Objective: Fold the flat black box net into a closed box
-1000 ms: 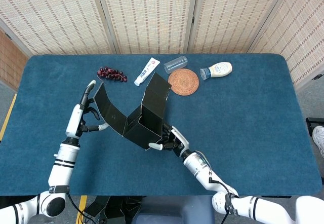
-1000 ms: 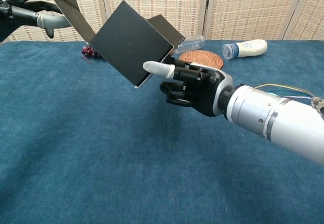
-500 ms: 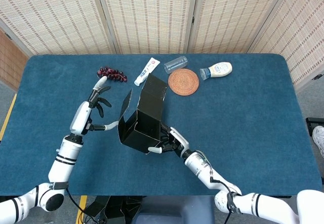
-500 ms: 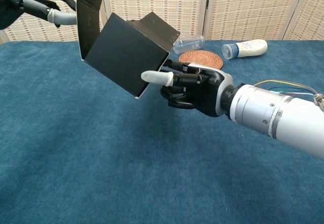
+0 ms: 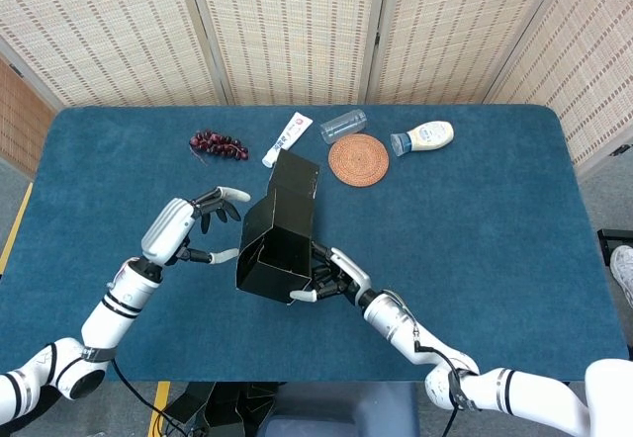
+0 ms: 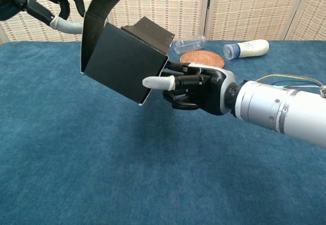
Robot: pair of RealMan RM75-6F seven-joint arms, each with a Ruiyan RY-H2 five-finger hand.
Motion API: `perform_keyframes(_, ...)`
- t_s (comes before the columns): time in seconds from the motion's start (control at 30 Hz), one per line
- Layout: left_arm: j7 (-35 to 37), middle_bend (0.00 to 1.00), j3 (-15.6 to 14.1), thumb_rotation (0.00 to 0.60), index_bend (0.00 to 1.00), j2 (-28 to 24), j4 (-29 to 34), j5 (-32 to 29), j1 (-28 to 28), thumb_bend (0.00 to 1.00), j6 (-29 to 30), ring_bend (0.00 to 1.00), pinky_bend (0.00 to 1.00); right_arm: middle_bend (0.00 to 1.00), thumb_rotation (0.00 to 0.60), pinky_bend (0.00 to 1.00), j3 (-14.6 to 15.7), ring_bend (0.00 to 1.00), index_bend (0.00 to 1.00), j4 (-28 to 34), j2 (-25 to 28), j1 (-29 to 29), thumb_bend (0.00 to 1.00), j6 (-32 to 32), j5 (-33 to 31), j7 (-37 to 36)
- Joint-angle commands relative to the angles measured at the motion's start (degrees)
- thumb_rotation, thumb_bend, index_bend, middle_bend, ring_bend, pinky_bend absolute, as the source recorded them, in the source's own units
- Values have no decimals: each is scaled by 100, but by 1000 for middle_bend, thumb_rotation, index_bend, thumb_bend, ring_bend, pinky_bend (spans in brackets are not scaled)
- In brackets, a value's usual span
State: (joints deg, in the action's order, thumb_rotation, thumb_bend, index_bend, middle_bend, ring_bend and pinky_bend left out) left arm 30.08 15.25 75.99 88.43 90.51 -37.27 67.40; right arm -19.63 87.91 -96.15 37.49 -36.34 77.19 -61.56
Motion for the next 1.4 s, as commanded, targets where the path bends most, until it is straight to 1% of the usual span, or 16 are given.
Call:
perform_keyframes(0.03,99,293,-45,600,439,-45,-7,90,-65,26,61,480,667,385,600,1000,39,765,267,4,20,42,203,5,38,-100)
perform_keyframes(0.23,13,292,-243,600,448,-161,-143,528,-259,25,96,481,667,386,600,1000,121,765,269,4,134,100,203,-52,161,-267)
perform_keyframes(0.33,-23,292,-304,600,442,-259,-132,630,-361,25,47,481,667,389,600,1000,171,765,273,13,191,124,203,-89,218,-332)
perform_keyframes(0.63,-45,292,-426,600,404,-514,53,612,-681,25,-331,481,667,390,600,1000,325,766,278,-17,280,262,204,-123,347,-472)
perform_keyframes(0.83,-77,288,-542,600,378,-714,146,661,-896,25,-613,481,667,390,600,1000,408,766,278,-51,329,358,203,-140,364,-441)
perform_keyframes(1.0,-40,263,-654,600,355,-922,241,712,-1053,25,-841,481,667,395,600,1000,462,766,282,-64,349,424,204,-133,318,-374)
perform_keyframes(1.17,51,212,-719,600,316,-1038,261,660,-1105,32,-881,481,665,395,600,1000,512,772,282,-50,373,464,204,-135,279,-379)
perform_keyframes(1.3,167,157,-835,600,261,-1123,257,707,-1106,33,-871,473,658,398,600,1000,562,772,284,-51,399,490,204,-124,281,-409)
perform_keyframes(1.4,348,137,-921,600,241,-1137,227,755,-1106,44,-827,471,655,401,600,1000,592,772,286,-71,385,511,204,-124,276,-436)
